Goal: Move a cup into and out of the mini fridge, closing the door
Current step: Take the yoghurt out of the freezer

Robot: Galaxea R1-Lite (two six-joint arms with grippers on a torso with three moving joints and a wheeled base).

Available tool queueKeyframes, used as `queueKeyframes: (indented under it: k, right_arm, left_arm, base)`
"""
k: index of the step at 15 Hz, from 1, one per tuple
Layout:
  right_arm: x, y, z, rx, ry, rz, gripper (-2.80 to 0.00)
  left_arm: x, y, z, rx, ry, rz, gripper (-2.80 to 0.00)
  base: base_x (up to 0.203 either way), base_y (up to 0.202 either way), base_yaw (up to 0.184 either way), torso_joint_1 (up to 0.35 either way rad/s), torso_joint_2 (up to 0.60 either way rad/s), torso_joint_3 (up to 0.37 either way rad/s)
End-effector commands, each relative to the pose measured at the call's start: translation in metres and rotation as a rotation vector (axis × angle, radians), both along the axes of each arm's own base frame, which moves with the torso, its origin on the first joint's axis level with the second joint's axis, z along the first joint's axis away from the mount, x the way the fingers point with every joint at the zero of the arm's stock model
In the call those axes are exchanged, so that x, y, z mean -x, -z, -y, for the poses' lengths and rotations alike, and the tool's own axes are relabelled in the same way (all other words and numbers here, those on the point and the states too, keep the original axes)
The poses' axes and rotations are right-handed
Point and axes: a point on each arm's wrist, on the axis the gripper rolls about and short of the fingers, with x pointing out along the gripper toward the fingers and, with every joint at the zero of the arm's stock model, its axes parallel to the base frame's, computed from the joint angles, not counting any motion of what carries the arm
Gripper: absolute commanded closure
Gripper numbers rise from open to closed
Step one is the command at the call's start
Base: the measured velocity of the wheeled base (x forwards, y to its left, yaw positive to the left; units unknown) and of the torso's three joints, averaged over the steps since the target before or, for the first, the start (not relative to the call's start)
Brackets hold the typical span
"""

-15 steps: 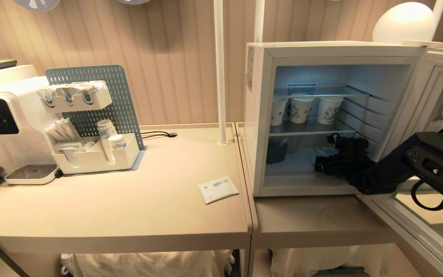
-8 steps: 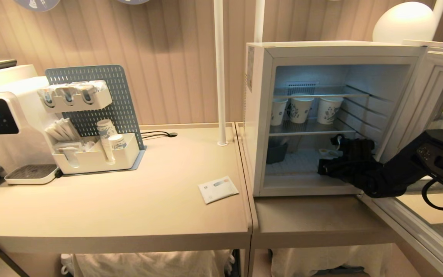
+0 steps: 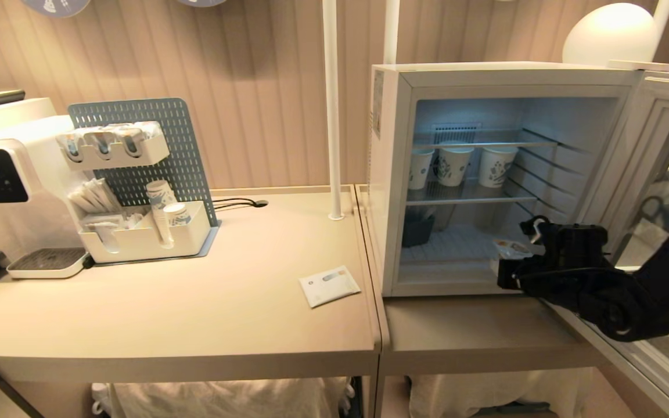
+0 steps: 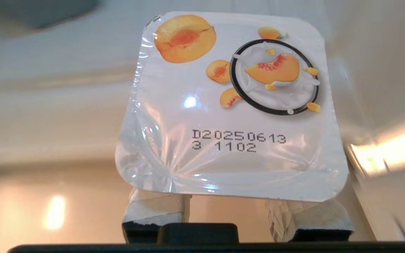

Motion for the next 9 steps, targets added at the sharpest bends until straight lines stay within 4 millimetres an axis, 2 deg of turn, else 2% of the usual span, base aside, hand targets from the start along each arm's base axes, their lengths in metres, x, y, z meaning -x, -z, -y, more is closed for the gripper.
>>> queueKeyframes:
  k: [1,4,9]
  right_arm:
    - [0.04,-0.04,-0.006,-0.01,-0.029,0.109,0.0]
    - [0.085,-0.074,-0.013,-0.023,-0.07,0.203,0.0]
    - [0.152,-0.112,-0.013,-0.04,-0.119,0.29,0.0]
  left_arm:
    - [0.0,0.0,0.0,0.0,0.0,-0.003,0.0]
    - [0.0,0.0,0.0,0.0,0.0,-0.003,0.0]
    - [0.0,0.0,0.0,-0.001,0.0,-0.003,0.0]
  base:
    - [0.0,0.0,0.0,0.0,0.0,0.0]
    - [0.0,0.0,0.0,0.0,0.0,0.0]
    - [0.0,0.0,0.0,0.0,0.0,0.0]
